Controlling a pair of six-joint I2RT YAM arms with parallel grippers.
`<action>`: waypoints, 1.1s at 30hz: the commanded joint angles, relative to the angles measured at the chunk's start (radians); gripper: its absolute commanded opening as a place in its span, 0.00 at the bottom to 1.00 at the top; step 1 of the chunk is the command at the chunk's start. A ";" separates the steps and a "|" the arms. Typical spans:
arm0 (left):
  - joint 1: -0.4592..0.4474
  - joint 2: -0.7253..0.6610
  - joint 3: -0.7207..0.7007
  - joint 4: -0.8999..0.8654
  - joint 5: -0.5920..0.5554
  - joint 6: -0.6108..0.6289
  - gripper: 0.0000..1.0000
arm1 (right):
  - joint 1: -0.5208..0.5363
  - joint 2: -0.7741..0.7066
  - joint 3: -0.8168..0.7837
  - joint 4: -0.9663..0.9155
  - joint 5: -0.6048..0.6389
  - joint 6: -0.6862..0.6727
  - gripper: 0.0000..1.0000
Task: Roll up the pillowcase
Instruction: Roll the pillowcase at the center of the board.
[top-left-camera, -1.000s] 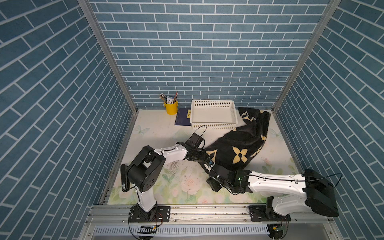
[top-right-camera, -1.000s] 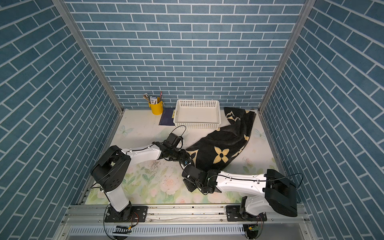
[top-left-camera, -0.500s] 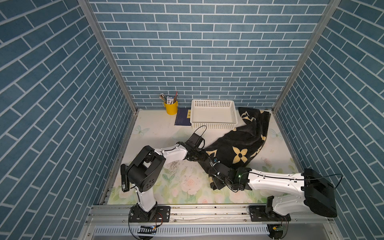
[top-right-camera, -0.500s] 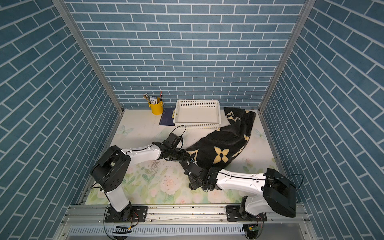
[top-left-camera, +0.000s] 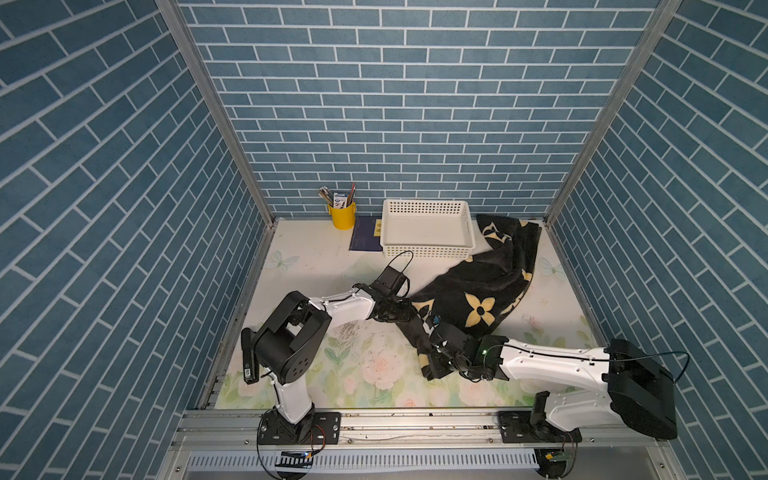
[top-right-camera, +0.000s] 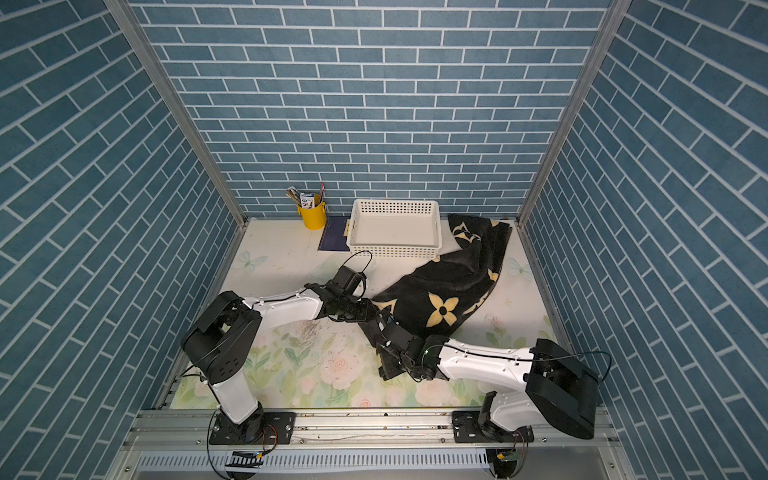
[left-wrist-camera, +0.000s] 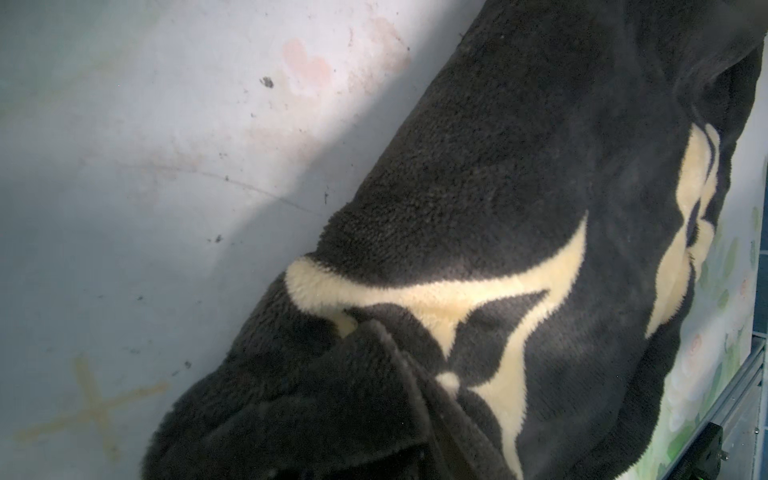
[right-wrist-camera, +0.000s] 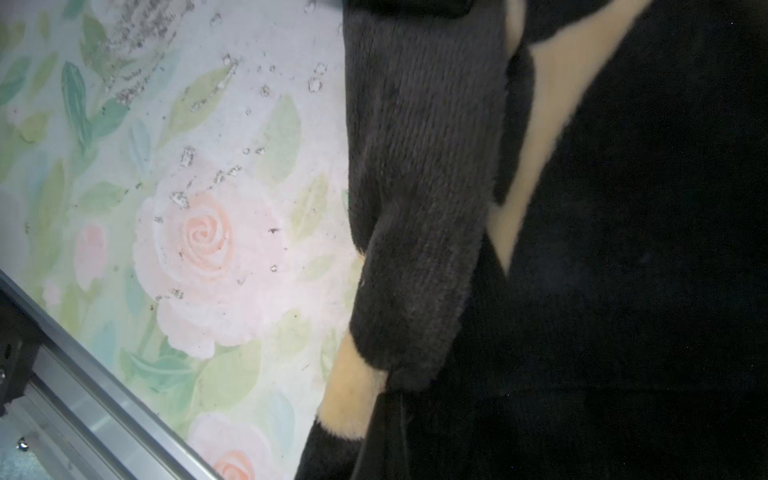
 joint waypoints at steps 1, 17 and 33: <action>-0.009 0.002 0.022 -0.004 -0.003 0.005 0.38 | -0.037 -0.050 -0.002 -0.067 0.037 -0.018 0.00; -0.009 0.038 0.063 -0.075 -0.110 -0.002 0.37 | -0.115 0.003 -0.101 -0.126 0.079 -0.090 0.00; -0.036 0.050 0.052 -0.029 -0.069 -0.012 0.38 | -0.101 -0.144 0.051 -0.183 0.158 -0.152 0.27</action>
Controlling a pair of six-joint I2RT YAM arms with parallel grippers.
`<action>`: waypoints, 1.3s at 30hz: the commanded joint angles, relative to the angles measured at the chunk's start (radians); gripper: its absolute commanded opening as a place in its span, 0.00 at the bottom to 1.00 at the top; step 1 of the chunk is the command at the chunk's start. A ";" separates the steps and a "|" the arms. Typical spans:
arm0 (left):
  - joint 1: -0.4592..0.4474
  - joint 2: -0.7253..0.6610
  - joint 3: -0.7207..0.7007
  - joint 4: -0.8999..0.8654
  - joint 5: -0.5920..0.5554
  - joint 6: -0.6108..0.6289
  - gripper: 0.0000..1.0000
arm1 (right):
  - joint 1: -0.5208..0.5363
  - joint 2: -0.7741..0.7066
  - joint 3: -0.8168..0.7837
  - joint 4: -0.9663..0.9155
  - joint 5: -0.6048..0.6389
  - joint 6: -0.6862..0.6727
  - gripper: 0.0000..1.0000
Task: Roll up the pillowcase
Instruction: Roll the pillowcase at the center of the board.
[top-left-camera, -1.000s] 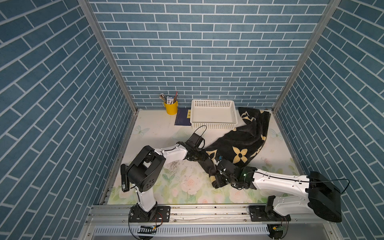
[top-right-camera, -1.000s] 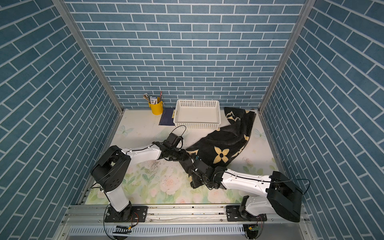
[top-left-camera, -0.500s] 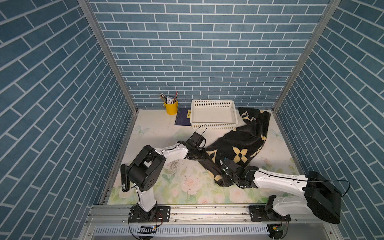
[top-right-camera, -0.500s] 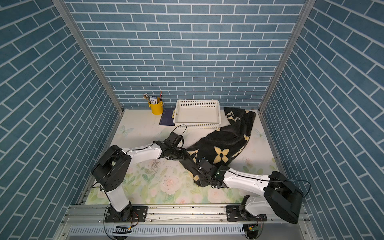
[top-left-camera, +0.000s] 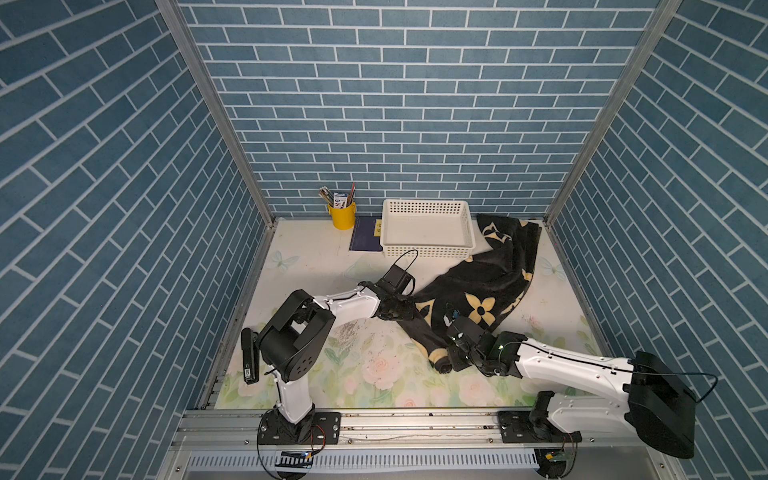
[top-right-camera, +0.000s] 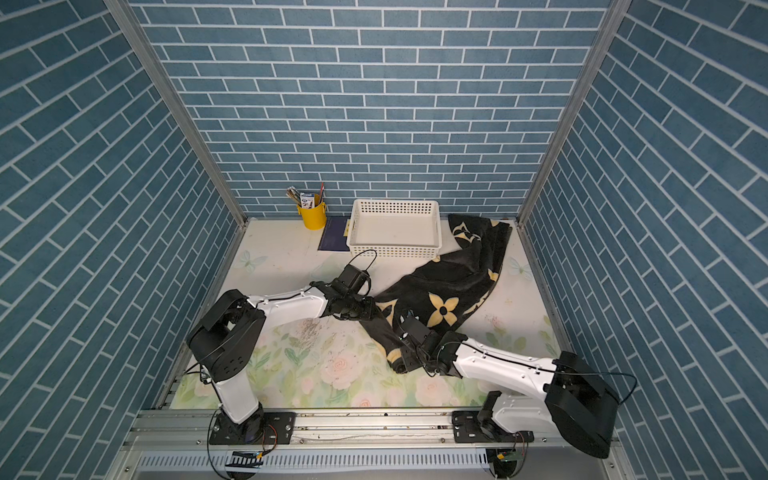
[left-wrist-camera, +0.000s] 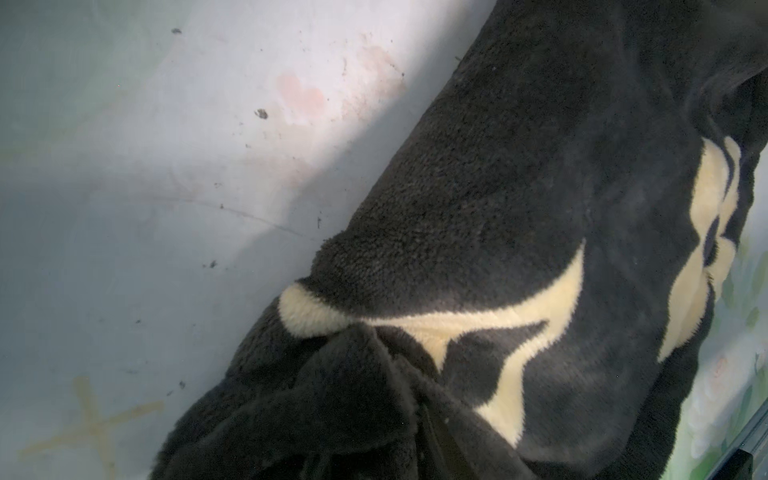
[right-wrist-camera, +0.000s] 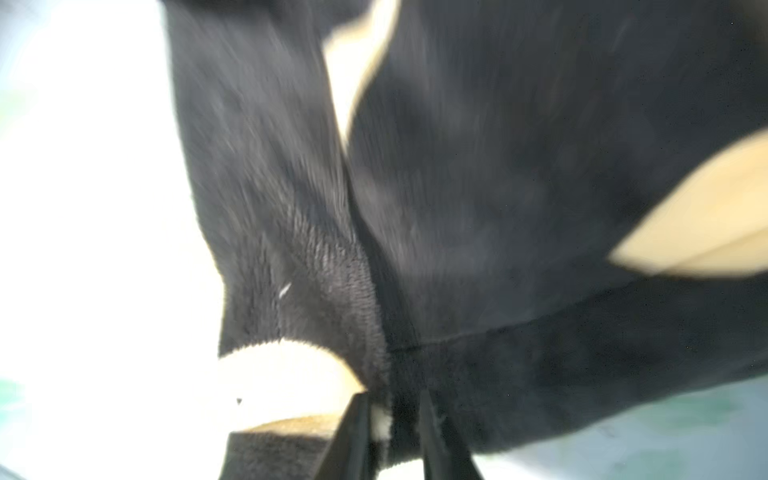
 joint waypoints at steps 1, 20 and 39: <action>-0.009 0.022 -0.003 0.004 -0.006 -0.002 0.38 | 0.013 -0.014 0.101 -0.049 0.039 -0.055 0.28; -0.011 0.037 0.002 0.004 -0.007 -0.002 0.38 | 0.120 0.036 -0.104 -0.009 -0.047 0.052 0.24; -0.010 0.034 0.010 0.002 0.015 0.001 0.38 | 0.199 0.163 0.143 0.193 0.278 -0.292 0.60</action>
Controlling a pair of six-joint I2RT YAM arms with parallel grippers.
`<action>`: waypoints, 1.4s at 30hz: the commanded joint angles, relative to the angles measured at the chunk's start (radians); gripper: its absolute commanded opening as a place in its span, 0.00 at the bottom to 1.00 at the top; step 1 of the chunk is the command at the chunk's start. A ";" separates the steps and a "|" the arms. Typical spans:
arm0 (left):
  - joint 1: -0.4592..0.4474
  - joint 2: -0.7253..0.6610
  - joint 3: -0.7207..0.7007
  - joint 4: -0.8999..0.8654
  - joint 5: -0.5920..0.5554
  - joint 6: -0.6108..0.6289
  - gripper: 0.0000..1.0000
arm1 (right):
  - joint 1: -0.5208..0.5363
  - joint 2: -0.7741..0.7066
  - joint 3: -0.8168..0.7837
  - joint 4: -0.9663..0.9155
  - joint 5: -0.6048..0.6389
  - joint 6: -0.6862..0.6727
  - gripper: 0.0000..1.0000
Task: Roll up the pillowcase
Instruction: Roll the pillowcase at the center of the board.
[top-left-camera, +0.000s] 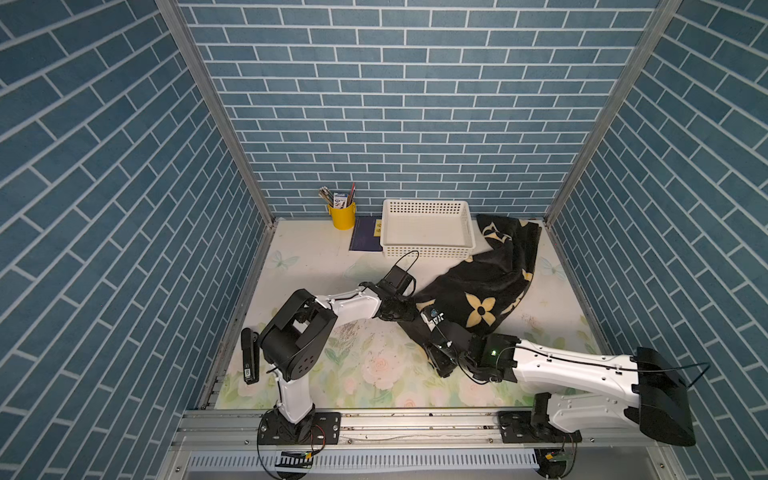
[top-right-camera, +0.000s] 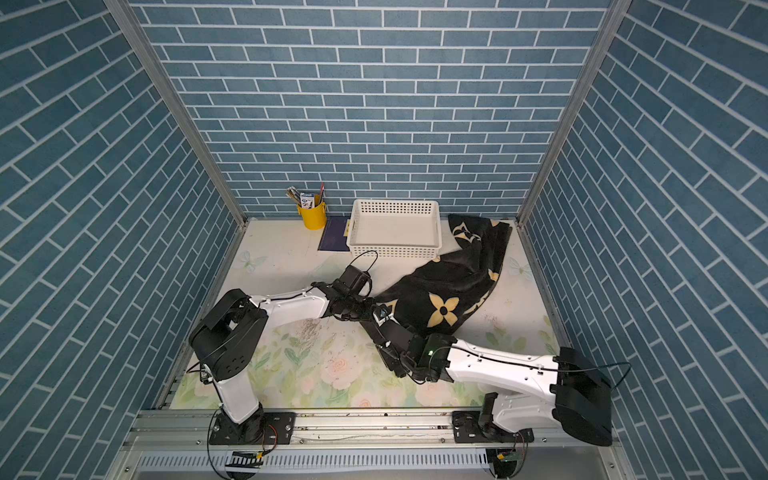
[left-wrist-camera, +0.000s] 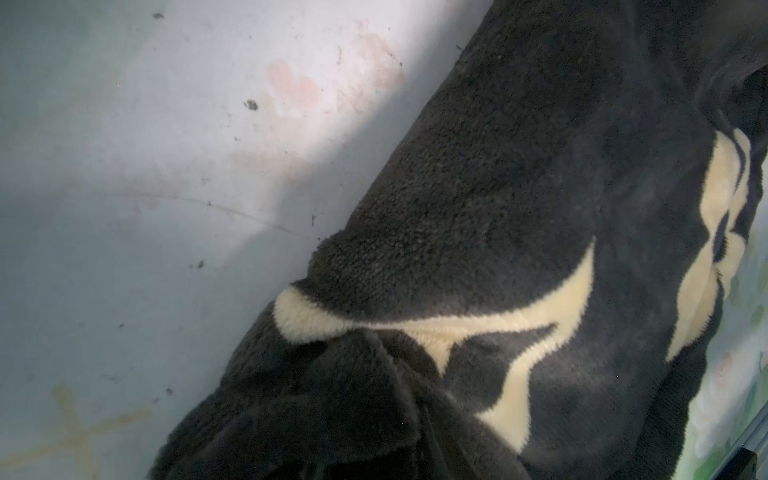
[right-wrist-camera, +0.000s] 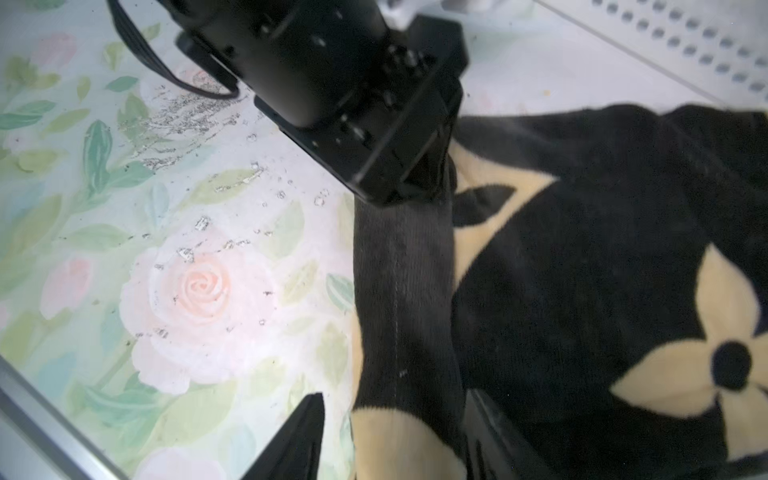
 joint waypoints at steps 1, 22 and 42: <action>-0.007 0.022 0.008 -0.005 0.011 0.000 0.38 | 0.007 0.108 0.018 0.138 0.100 -0.155 0.60; -0.006 0.038 0.022 -0.009 0.028 -0.002 0.38 | 0.060 0.401 -0.059 0.387 0.212 -0.313 0.67; 0.135 -0.128 0.126 -0.107 0.019 0.001 0.74 | 0.018 0.366 -0.114 0.374 0.080 -0.180 0.00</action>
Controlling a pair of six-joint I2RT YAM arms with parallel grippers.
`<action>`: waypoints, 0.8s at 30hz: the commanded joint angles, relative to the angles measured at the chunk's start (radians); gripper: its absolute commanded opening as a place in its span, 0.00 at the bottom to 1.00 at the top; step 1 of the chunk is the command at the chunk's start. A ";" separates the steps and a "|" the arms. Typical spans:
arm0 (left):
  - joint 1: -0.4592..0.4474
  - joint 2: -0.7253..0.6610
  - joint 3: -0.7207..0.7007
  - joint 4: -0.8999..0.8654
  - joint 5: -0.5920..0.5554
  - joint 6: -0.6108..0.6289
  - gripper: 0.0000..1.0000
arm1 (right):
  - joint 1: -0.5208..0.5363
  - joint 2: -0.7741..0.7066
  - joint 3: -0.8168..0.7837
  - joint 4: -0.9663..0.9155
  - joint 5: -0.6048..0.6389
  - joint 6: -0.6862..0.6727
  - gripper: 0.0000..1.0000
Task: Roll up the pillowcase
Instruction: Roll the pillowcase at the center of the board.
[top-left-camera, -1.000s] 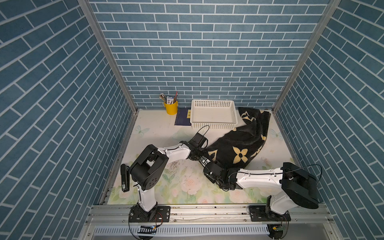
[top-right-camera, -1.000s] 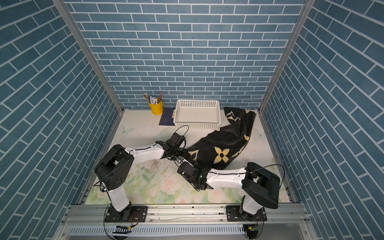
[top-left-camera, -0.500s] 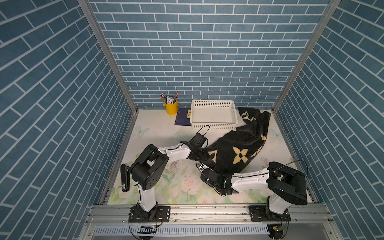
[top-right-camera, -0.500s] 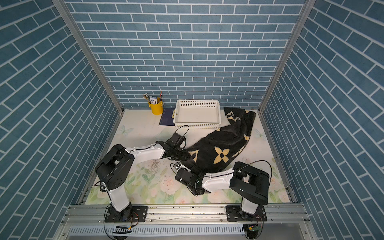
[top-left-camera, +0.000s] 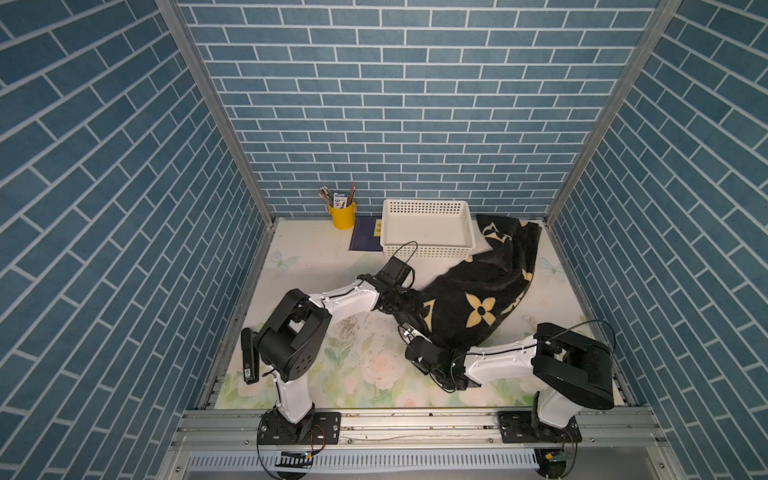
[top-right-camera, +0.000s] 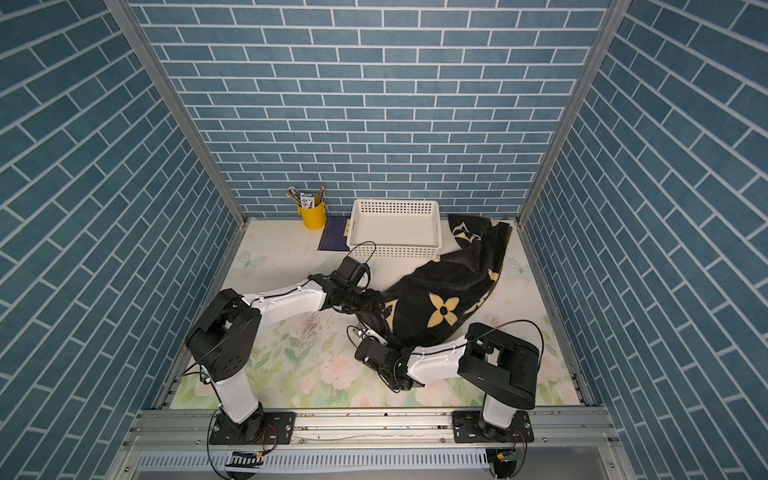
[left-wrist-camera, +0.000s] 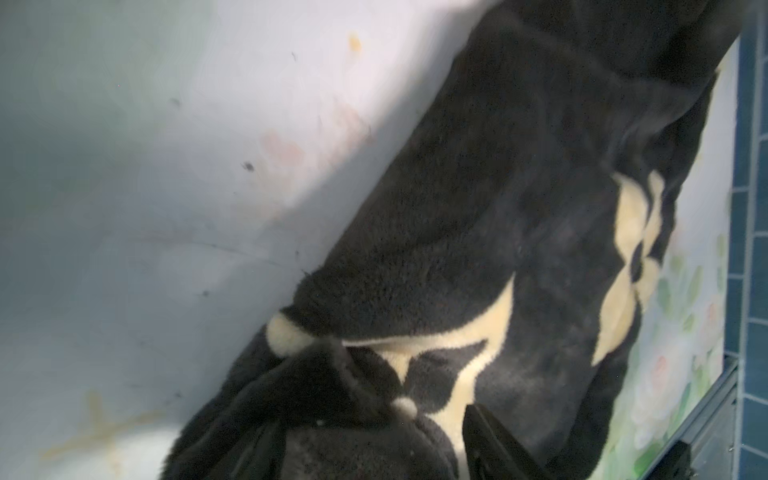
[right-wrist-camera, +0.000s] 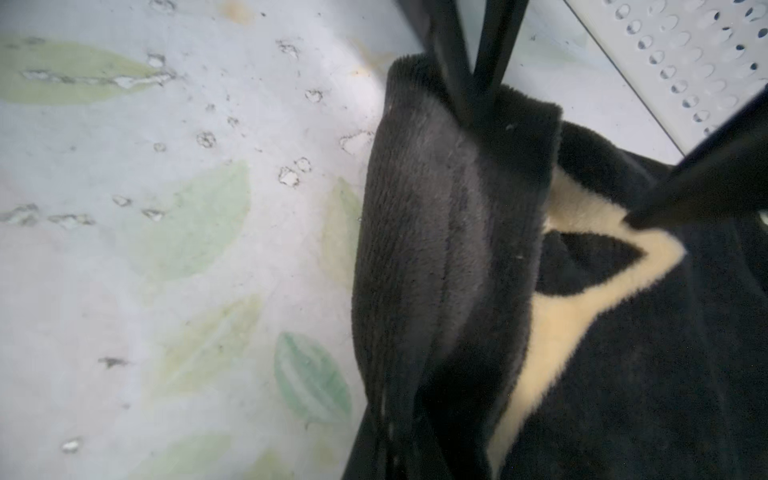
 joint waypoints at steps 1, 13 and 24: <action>0.096 -0.105 0.037 -0.047 -0.012 0.008 0.74 | -0.020 -0.028 -0.017 -0.073 -0.109 0.033 0.00; 0.252 -0.294 -0.091 -0.060 -0.028 0.035 0.76 | -0.102 -0.057 0.085 0.033 -0.517 0.105 0.00; 0.220 -0.306 -0.166 -0.027 -0.012 0.020 0.74 | -0.260 -0.198 -0.126 0.205 -0.678 0.251 0.00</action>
